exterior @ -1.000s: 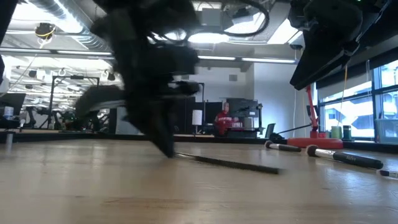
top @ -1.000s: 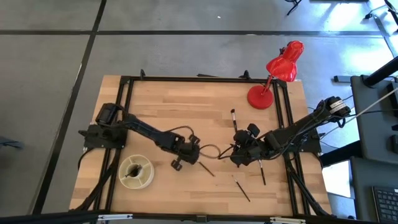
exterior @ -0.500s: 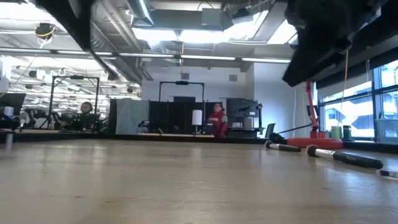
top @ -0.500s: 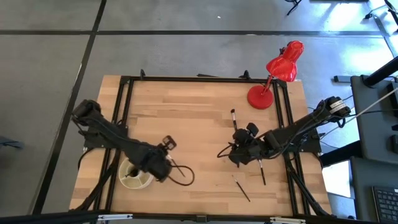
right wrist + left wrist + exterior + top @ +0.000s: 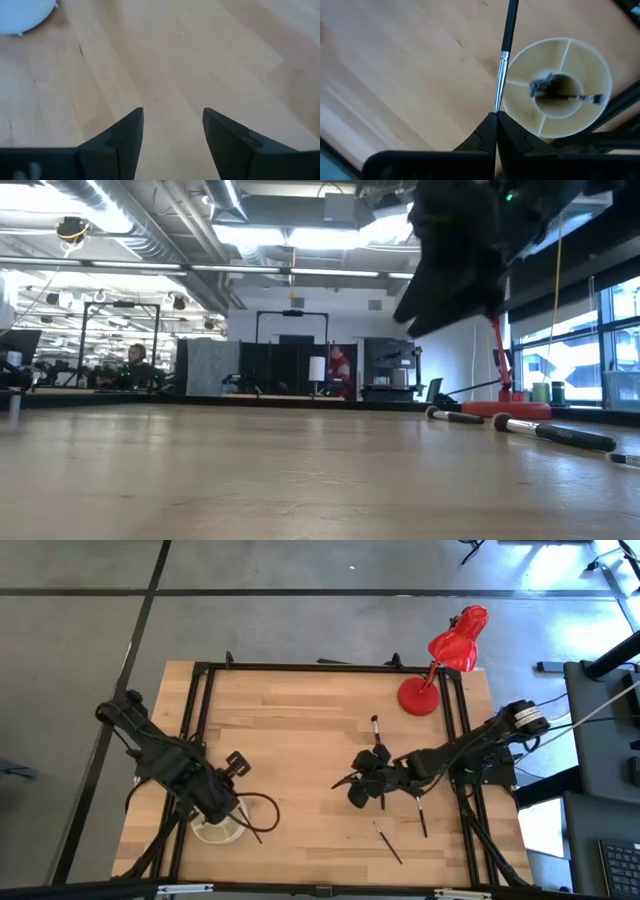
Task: Put items in baskets/containers
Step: Put the black eyeshadow brush into the white organizer
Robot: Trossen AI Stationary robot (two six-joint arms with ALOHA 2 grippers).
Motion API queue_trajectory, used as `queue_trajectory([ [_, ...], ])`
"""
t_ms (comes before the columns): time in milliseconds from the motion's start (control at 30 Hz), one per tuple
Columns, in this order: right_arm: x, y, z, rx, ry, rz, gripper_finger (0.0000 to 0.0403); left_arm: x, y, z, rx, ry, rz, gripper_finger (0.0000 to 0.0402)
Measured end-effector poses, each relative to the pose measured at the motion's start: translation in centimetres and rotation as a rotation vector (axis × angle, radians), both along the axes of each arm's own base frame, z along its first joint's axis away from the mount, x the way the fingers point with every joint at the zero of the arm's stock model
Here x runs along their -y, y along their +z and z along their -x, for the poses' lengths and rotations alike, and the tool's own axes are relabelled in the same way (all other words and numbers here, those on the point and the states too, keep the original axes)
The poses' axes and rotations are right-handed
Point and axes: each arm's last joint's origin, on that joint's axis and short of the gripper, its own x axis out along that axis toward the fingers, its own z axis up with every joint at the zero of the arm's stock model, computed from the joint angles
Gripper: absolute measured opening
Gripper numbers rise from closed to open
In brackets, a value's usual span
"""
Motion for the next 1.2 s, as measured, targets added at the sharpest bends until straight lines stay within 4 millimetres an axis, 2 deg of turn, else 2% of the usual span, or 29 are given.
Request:
queue_trajectory([
  [167,0.1,-1.8,-1.2,-0.037,0.022,-0.044,0.0204,-1.0,0.9,1.5,0.07,0.003,-0.012,0.0005],
  [333,0.4,-2.9,-1.8,-0.072,0.032,-0.063,0.0204,-1.6,0.8,1.1,0.107,0.026,-0.067,0.0002],
  [500,0.9,-2.9,-2.1,-0.052,0.024,-0.049,0.0204,-1.7,-0.8,-1.7,0.047,-0.064,-0.199,0.0003],
  [667,1.0,-2.4,-2.5,-0.01,0.038,-0.038,0.0204,-1.9,-3.3,-4.9,-0.059,-0.271,-0.415,0.0004],
  [833,1.0,-2.5,-2.5,-0.01,0.037,-0.039,0.0204,-2.7,-4.2,-6.5,-0.123,-0.441,-0.624,0.0002],
  [1000,1.1,-2.4,-2.5,0.0,0.007,-0.018,0.0204,-3.5,-3.2,-5.8,-0.121,-0.531,-0.644,0.0004],
  [1133,1.6,-2.4,-2.5,0.009,-0.034,0.003,0.0204,-3.7,-1.6,-4.3,-0.083,-0.65,-0.709,0.0003],
  [1200,1.8,-2.4,-2.6,0.015,-0.056,-0.008,0.0204,-3.6,-0.9,-3.3,-0.054,-0.694,-0.689,0.0003],
])
